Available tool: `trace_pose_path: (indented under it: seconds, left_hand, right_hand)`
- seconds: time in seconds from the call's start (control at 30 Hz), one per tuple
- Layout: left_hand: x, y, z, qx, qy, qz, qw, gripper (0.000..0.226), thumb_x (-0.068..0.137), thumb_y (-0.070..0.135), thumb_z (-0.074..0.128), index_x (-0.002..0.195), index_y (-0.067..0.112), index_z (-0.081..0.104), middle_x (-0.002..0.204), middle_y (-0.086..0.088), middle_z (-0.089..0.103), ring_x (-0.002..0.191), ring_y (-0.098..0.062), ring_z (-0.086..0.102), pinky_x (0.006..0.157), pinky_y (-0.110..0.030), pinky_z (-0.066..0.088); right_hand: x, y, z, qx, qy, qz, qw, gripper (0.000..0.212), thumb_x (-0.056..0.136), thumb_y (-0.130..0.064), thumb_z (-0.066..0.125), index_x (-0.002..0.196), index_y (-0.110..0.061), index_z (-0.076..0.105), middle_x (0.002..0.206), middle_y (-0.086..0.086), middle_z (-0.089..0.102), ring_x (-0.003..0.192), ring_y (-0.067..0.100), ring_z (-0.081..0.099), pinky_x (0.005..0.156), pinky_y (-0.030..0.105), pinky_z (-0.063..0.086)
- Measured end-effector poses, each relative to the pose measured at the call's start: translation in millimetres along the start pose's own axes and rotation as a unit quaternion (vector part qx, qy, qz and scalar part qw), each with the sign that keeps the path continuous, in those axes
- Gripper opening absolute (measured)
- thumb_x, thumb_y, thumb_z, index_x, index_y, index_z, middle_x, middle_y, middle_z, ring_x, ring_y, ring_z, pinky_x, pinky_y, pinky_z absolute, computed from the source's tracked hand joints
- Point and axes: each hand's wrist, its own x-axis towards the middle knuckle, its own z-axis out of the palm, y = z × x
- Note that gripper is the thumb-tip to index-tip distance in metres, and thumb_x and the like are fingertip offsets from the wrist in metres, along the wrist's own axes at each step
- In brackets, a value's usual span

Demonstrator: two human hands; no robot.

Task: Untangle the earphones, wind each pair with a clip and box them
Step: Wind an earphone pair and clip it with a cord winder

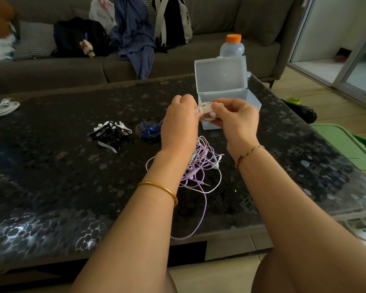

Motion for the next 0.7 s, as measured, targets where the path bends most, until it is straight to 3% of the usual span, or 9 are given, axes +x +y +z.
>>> trace_pose_path:
  seconds: [0.17,0.23,0.3,0.37,0.53,0.7]
  left_hand:
    - [1,-8,2,-0.159,0.001,-0.071,0.985,0.008,0.088,0.017,0.066,0.093,0.013,0.061,0.104,0.001,0.047,0.096,-0.014,0.054,0.071,-0.014,0.040]
    - [3,-9,0,-0.288,-0.034,-0.147,0.946,0.007,0.088,0.014,0.066,0.087,0.015,0.058,0.101,-0.001,0.058,0.094,-0.016,0.061,0.075,-0.021,0.052]
    - [3,-8,-2,-0.408,-0.077,-0.237,0.878,0.008,0.091,0.010,0.062,0.086,0.014,0.057,0.099,-0.006,0.065,0.094,-0.018,0.066,0.075,-0.028,0.058]
    - [3,-8,-2,-0.452,-0.076,-0.279,0.844,0.010,0.091,0.008,0.061,0.085,0.015,0.058,0.102,-0.009,0.066,0.095,-0.019,0.068,0.077,-0.030,0.058]
    - [3,-8,-4,-0.440,-0.039,-0.258,0.859,0.016,0.088,0.003,0.063,0.095,0.017,0.058,0.099,-0.005,0.067,0.090,-0.015,0.068,0.076,-0.029,0.059]
    - [3,0,-2,-0.417,-0.035,-0.224,0.880,0.016,0.090,0.003,0.060,0.090,0.018,0.058,0.093,-0.002,0.066,0.085,-0.011,0.068,0.068,-0.020,0.057]
  right_hand:
    - [-3,3,-1,0.066,0.001,0.036,0.997,0.005,0.086,-0.007,0.066,0.090,-0.008,0.068,0.086,0.005,0.070,0.081,0.017,0.071,0.072,0.027,0.059]
    - [-4,2,-4,0.111,-0.011,0.056,0.992,0.005,0.086,-0.006,0.065,0.085,-0.010,0.067,0.084,0.005,0.070,0.082,0.019,0.070,0.075,0.032,0.059]
    - [-3,1,-6,0.126,-0.029,0.070,0.989,0.005,0.086,-0.005,0.065,0.086,-0.009,0.066,0.085,0.005,0.069,0.084,0.019,0.070,0.077,0.034,0.059]
    - [-1,-2,-9,0.081,-0.052,0.068,0.993,0.010,0.085,-0.007,0.066,0.095,-0.008,0.065,0.088,0.004,0.068,0.085,0.018,0.069,0.074,0.031,0.059]
    - [5,-13,-23,-0.111,-0.119,0.018,0.986,0.019,0.083,-0.009,0.070,0.101,-0.009,0.068,0.084,0.002,0.069,0.076,0.014,0.069,0.068,0.023,0.059]
    - [10,-18,-35,-0.145,-0.128,-0.023,0.981,0.019,0.080,-0.004,0.072,0.097,-0.009,0.066,0.076,0.005,0.068,0.063,0.010,0.067,0.065,0.022,0.059]
